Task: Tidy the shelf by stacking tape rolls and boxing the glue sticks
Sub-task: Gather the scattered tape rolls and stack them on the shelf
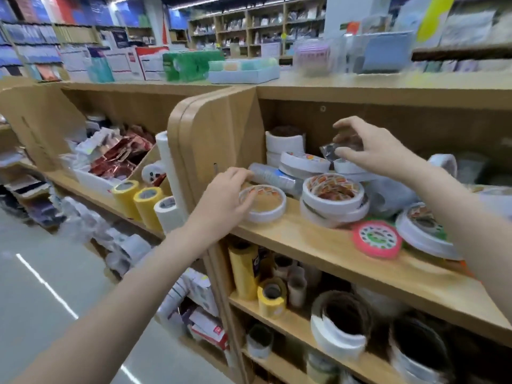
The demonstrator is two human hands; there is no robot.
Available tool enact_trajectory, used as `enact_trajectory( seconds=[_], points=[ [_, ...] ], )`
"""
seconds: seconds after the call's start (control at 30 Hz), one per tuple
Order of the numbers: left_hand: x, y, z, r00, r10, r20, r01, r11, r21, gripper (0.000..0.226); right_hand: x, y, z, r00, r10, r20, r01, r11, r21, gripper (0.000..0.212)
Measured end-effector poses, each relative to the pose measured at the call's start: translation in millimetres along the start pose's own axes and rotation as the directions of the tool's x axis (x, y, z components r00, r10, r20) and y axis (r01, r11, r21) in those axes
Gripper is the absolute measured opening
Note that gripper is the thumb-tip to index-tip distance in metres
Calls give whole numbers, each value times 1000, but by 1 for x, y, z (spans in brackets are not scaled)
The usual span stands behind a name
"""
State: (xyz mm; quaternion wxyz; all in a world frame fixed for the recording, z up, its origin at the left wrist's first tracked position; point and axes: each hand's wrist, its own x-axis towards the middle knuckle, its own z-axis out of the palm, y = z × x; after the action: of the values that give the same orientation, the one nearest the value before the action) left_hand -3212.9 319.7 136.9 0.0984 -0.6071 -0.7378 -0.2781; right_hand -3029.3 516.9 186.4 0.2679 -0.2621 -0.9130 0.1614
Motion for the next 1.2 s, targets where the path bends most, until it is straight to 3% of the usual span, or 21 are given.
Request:
enact_trajectory(
  seconds=[0.13,0.37,0.43,0.6,0.7,0.87,1.0,1.07,1.13,1.2],
  points=[
    [37,-22,20,978,175,112,-170,984,-53,37,14,-13,12,993,18,118,-8,997,-82,41],
    [77,-29,38,958,211,193,-200,977,-75,44,28,-30,27,937,116,329,-41,973,-226,42],
    [80,-33,40,953,189,236,-178,982,-68,43,33,-29,31,930,122,346,-30,965,-261,34],
    [73,-41,37,935,243,259,-205,965,-164,58,35,-21,26,966,60,250,8,965,-262,15],
    [65,-47,37,924,277,262,-239,956,-170,80,38,-16,11,984,49,170,-33,995,-96,15],
    [55,-53,37,926,263,269,-218,958,-186,76,52,-19,5,998,-32,58,34,999,-25,16],
    [46,-51,37,934,235,269,-187,964,-191,68,64,-29,14,986,-166,24,167,971,-173,24],
    [45,-50,36,942,213,260,-168,968,-185,51,69,-33,25,981,-192,-43,170,939,-300,25],
    [43,-51,36,952,192,237,-154,974,-169,45,74,-34,42,954,-285,-94,199,836,-512,21],
    [42,-52,37,957,196,216,-167,975,-143,43,78,-35,57,938,-325,-119,186,765,-617,22]
  ],
)
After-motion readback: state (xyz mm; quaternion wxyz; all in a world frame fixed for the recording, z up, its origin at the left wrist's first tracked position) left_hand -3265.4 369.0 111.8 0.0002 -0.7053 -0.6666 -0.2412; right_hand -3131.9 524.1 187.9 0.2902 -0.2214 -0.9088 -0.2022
